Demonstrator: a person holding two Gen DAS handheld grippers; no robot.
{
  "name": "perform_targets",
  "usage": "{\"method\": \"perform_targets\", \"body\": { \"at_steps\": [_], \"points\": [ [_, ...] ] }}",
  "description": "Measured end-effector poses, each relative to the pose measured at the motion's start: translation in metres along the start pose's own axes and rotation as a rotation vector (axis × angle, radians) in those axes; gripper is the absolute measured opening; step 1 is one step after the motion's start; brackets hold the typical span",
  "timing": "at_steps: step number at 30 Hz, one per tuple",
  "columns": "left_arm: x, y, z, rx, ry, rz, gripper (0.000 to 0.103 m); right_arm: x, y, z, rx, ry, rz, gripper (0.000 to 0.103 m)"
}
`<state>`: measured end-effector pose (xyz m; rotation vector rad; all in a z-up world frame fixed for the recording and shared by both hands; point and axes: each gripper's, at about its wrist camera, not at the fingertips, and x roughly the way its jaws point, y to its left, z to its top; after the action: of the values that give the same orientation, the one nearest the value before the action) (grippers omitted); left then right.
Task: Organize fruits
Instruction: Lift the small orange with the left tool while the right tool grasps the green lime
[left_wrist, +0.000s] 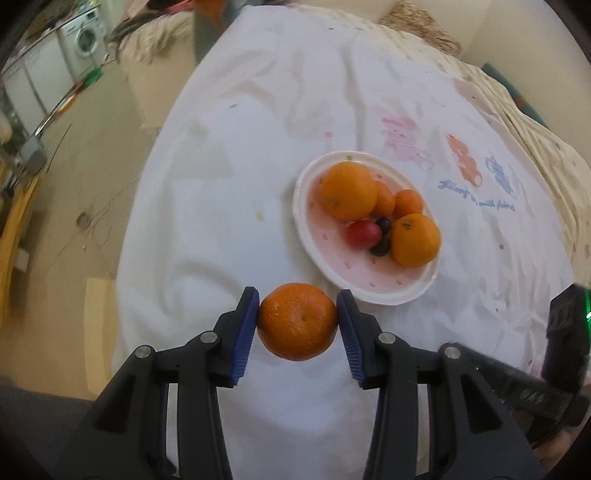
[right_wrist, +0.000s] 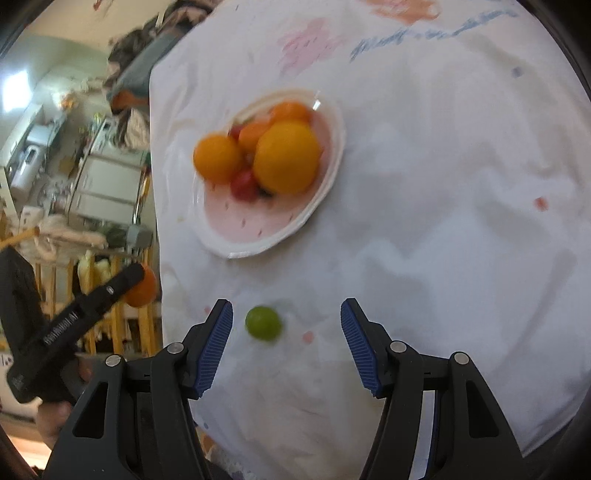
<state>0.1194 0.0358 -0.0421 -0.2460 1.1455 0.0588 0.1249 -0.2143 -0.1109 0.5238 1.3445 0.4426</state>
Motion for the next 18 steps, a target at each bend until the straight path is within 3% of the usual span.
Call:
{"method": "perform_targets", "body": {
  "at_steps": [7,11,18],
  "points": [
    [0.002,0.023,-0.001,-0.066,0.024,-0.018,0.039,0.047,0.030,-0.012,-0.141,0.076,-0.108,0.064],
    [0.007,0.029,-0.002,-0.088,0.051,-0.032,0.039,0.060,0.052,-0.021,-0.290,0.040,-0.223,0.064],
    [0.008,0.028,-0.002,-0.095,0.068,-0.049,0.039,0.073,0.070,-0.035,-0.424,0.014,-0.297,0.059]
  ]
}}
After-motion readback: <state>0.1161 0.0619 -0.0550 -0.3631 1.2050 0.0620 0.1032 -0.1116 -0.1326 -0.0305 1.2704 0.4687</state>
